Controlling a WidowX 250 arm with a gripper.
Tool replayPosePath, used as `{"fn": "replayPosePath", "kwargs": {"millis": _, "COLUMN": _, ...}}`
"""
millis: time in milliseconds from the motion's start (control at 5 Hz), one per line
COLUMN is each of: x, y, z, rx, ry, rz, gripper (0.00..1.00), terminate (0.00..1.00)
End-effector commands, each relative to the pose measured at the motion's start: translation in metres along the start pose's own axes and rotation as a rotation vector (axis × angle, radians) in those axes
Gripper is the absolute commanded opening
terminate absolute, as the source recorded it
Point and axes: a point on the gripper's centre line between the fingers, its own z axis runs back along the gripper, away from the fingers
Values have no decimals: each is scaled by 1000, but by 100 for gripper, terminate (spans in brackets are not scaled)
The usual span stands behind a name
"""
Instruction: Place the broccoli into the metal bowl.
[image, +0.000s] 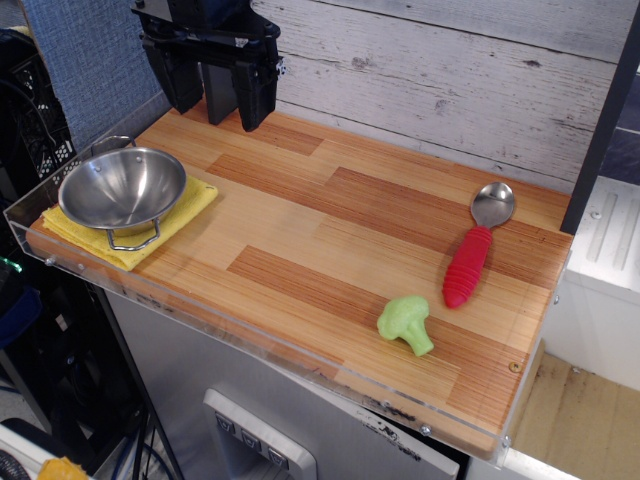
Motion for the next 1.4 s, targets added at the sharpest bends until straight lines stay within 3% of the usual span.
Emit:
{"fn": "replayPosePath", "kwargs": {"millis": 0, "x": 0, "y": 0, "z": 0, "rx": 0, "ry": 0, "rz": 0, "gripper": 100, "terminate": 0}}
{"fn": "replayPosePath", "kwargs": {"millis": 200, "x": -3, "y": -13, "z": -6, "rx": -42, "ry": -3, "rz": -101, "gripper": 100, "terminate": 0}}
{"fn": "replayPosePath", "kwargs": {"millis": 600, "x": -24, "y": -70, "z": -22, "rx": -8, "ry": 8, "rz": -307, "gripper": 100, "terminate": 0}}
{"fn": "replayPosePath", "kwargs": {"millis": 800, "x": -36, "y": -102, "z": -47, "rx": 4, "ry": 37, "rz": -447, "gripper": 100, "terminate": 0}}
{"fn": "replayPosePath", "kwargs": {"millis": 1000, "x": -43, "y": -121, "z": -69, "rx": 42, "ry": 82, "rz": -521, "gripper": 100, "terminate": 0}}
{"fn": "replayPosePath", "kwargs": {"millis": 1200, "x": -47, "y": -130, "z": -89, "rx": 38, "ry": 123, "rz": -557, "gripper": 100, "terminate": 0}}
